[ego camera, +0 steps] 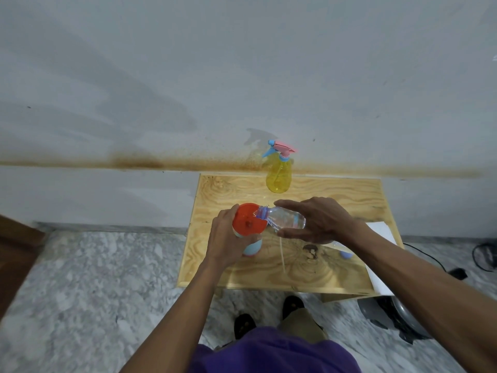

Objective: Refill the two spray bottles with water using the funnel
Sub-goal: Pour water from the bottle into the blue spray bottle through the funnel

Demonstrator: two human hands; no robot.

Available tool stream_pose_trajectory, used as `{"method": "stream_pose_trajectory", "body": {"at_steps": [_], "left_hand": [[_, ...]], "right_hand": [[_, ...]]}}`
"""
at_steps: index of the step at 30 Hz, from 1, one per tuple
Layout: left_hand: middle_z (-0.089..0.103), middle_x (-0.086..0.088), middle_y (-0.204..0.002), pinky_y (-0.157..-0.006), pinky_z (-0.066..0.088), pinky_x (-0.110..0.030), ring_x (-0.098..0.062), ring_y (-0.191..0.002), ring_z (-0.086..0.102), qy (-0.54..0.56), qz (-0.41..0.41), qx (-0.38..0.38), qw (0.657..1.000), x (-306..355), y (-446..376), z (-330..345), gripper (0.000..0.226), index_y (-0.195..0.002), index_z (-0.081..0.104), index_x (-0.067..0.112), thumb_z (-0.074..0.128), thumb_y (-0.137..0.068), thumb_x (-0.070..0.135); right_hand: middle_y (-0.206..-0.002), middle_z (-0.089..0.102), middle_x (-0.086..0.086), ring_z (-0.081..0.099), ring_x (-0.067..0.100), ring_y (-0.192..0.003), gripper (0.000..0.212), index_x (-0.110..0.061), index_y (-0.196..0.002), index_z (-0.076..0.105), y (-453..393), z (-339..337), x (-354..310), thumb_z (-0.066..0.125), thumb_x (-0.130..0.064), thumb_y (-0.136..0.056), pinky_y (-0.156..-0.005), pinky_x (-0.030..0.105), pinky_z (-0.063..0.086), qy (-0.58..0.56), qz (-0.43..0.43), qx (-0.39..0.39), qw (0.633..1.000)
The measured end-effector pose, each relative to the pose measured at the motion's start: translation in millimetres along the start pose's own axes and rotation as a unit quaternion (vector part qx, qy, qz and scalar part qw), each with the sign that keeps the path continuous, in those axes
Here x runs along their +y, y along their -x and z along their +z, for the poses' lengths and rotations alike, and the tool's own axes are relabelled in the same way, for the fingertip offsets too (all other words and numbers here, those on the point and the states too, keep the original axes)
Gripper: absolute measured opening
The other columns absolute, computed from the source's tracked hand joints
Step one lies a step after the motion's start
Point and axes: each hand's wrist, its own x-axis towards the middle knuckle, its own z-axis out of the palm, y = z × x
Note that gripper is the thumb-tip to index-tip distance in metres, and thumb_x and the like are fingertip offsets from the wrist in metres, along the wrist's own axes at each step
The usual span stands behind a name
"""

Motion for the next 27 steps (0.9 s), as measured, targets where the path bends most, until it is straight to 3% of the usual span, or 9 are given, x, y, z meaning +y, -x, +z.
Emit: {"method": "stream_pose_trajectory", "body": {"at_steps": [11,15,23,27], "left_hand": [[0.047,0.007,-0.112,-0.090,0.032,-0.023,-0.016,-0.110,0.048,0.003,0.008,0.007,1.000,12,4,-6,0.078,-0.133,0.054,0.014,0.091,-0.066,0.031],[0.048,0.006,-0.112,-0.089,0.033,-0.023,-0.017,-0.111,0.049,0.009,-0.004,0.007,1.000,12,4,-6,0.078,-0.132,0.054,0.016,0.092,-0.065,0.031],[0.052,0.001,-0.122,-0.089,0.036,-0.023,-0.013,-0.108,0.049,0.004,-0.024,0.003,1.000,14,3,-5,0.088,-0.141,0.049,0.017,0.091,-0.066,0.035],[0.055,-0.004,-0.124,-0.088,0.038,-0.024,-0.019,-0.112,0.054,-0.002,-0.024,0.010,1.000,13,3,-3,0.088,-0.139,0.051,0.017,0.092,-0.064,0.036]], "right_hand": [[-0.105,0.075,-0.001,0.067,0.023,-0.082,0.081,-0.047,-0.151,0.029,4,8,5,0.039,-0.086,-0.080,-0.065,0.032,0.050,-0.023,0.001,0.022,1.000],[-0.093,0.077,0.001,0.067,0.023,-0.077,0.079,-0.046,-0.149,0.035,10,12,1,0.046,-0.083,-0.080,-0.064,0.032,0.051,-0.079,0.015,0.056,0.995],[-0.099,0.077,0.000,0.071,0.023,-0.085,0.074,-0.046,-0.146,0.041,17,29,-14,0.056,-0.076,-0.080,-0.068,0.028,0.048,-0.202,0.061,0.157,0.965],[-0.094,0.076,-0.002,0.072,0.021,-0.082,0.076,-0.049,-0.144,0.039,18,36,-21,0.050,-0.082,-0.076,-0.067,0.029,0.050,-0.245,0.080,0.195,0.946]]}}
